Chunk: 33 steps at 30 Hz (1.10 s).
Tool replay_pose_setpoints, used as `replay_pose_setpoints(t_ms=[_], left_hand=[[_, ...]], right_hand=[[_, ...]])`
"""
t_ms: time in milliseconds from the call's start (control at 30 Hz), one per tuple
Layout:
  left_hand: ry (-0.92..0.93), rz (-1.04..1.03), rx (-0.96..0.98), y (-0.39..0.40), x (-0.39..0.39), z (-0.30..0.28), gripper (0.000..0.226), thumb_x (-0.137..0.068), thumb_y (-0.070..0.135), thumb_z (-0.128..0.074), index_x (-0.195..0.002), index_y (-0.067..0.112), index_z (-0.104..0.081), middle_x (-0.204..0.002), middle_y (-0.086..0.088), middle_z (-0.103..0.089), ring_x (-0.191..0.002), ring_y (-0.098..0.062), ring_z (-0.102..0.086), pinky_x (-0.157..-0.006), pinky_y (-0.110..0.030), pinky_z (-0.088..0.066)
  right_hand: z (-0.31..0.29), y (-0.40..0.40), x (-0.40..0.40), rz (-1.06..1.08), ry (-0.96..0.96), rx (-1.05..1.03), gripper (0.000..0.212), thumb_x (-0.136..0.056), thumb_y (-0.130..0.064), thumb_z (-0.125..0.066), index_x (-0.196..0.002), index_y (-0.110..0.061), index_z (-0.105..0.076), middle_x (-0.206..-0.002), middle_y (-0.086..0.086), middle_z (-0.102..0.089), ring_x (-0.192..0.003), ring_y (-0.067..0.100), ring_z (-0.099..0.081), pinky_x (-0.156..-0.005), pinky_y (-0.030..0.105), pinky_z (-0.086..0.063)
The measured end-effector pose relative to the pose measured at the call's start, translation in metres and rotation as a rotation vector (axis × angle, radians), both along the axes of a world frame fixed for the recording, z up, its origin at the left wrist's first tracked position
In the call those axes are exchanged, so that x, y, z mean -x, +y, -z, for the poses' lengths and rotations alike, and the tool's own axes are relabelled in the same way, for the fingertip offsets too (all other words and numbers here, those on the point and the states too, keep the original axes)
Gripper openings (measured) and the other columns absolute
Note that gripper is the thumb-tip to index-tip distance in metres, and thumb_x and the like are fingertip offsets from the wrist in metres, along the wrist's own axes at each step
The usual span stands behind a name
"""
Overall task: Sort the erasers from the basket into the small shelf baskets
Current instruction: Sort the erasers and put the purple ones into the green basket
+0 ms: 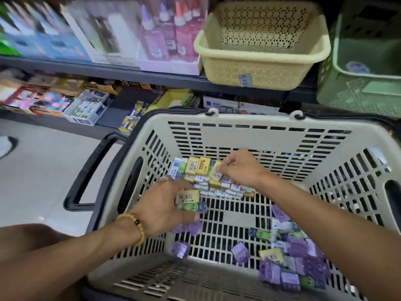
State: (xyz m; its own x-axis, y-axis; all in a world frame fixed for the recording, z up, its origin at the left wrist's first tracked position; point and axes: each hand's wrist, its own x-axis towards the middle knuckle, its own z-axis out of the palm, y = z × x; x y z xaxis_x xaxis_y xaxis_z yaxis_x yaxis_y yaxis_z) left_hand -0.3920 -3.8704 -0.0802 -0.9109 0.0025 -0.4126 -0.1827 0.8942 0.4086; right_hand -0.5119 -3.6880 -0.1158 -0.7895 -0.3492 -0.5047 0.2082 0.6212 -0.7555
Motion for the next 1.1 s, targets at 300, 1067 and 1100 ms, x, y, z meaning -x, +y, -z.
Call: replay_pose_setpoints(t_ms=[300,1067,1100], left_hand=[[0.172,-0.193,-0.147,0.008,0.011,-0.01,0.06,-0.069,0.05,-0.078,-0.123,0.035,-0.057,-0.104,0.011,-0.047,-0.094,-0.006,-0.05,-0.082,-0.016,-0.04],[0.108,-0.644,-0.765,0.013,0.027,-0.021,0.035,-0.09,-0.008,-0.049,-0.102,0.022,-0.062,-0.107,-0.001,-0.066,-0.088,-0.027,-0.07,-0.078,-0.05,-0.056],[0.137,-0.637,-0.776,0.014,0.027,-0.021,0.038,-0.089,-0.01,-0.05,-0.105,0.024,-0.06,-0.11,0.001,-0.063,-0.086,-0.024,-0.07,-0.077,-0.046,-0.056]], right_hand=[[-0.014,0.0,-0.017,0.067,0.116,0.101,0.024,-0.101,-0.024,-0.051,-0.089,-0.01,-0.068,-0.074,-0.001,-0.068,-0.061,0.021,-0.065,-0.064,0.044,-0.057],[0.009,0.009,0.001,0.179,0.068,-0.054,0.021,-0.083,-0.021,-0.078,-0.088,-0.002,-0.07,-0.08,0.019,-0.073,-0.059,0.028,-0.064,-0.062,0.04,-0.056],[0.011,0.011,-0.002,0.192,0.091,-0.044,0.019,-0.083,-0.019,-0.078,-0.089,-0.004,-0.069,-0.078,0.017,-0.073,-0.055,0.024,-0.063,-0.058,0.037,-0.056]])
